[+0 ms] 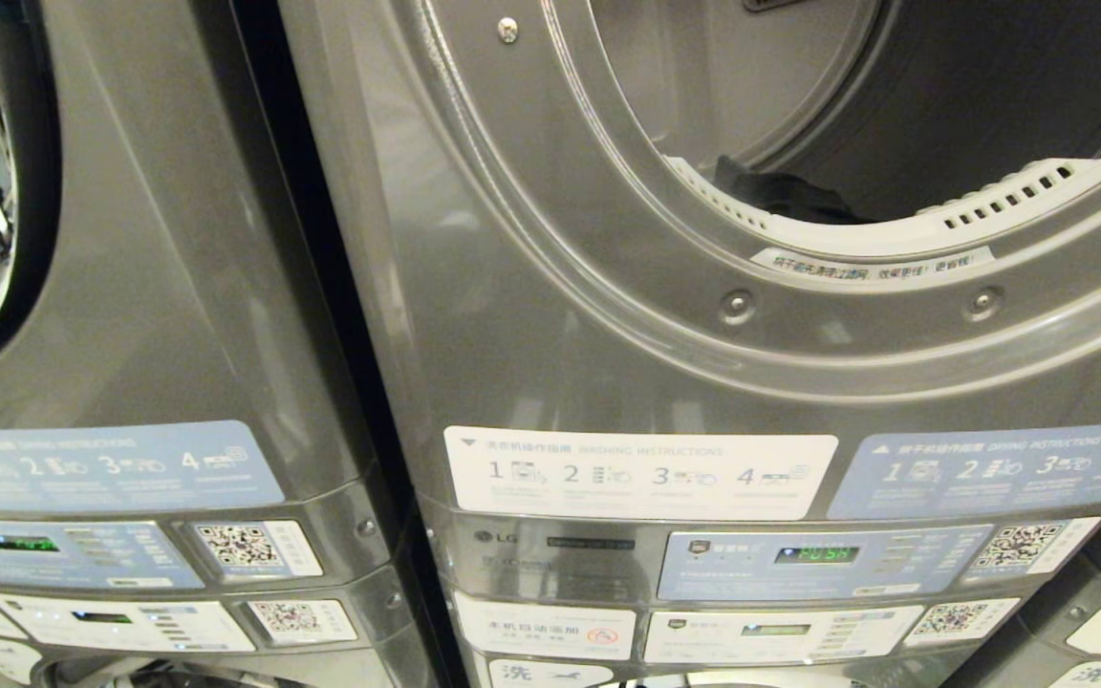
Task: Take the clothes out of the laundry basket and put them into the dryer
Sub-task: Close the dryer
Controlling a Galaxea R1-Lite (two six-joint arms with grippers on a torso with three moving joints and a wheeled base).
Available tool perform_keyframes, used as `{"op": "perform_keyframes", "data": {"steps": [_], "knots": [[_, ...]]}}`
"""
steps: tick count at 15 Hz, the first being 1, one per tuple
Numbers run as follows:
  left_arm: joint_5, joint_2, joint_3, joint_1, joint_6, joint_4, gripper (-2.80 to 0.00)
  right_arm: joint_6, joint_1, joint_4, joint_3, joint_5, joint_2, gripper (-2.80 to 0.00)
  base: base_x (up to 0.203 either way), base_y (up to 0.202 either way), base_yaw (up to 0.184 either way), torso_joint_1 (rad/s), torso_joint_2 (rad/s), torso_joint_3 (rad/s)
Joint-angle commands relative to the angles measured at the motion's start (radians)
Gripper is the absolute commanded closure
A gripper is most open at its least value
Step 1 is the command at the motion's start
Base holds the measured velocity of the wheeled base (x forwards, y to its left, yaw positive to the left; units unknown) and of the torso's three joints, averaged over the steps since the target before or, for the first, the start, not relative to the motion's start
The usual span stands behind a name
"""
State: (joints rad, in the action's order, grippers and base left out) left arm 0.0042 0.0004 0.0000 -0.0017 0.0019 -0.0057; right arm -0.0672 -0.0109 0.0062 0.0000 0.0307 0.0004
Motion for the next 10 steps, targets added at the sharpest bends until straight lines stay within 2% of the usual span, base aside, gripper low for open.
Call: {"op": "perform_keyframes", "data": {"steps": [1,4,10], "knots": [[0.0,-0.001,0.0,0.0,0.0,0.0,0.0,0.0,0.0,0.0,0.0,-0.002,0.0,0.0,0.0,0.0,0.0,0.0,0.0,0.0],[0.0,0.0,0.0,0.0,0.001,0.0,0.0,0.017,0.0,0.0,0.0,-0.017,0.0,0.0,-0.016,0.0,-0.001,0.002,0.0,0.001],[0.0,0.0,0.0,0.0,0.0,0.0,0.0,0.04,0.0,-0.002,0.0,-0.022,0.0,0.0,-0.18,0.0,0.0,0.001,0.0,0.002]]}}
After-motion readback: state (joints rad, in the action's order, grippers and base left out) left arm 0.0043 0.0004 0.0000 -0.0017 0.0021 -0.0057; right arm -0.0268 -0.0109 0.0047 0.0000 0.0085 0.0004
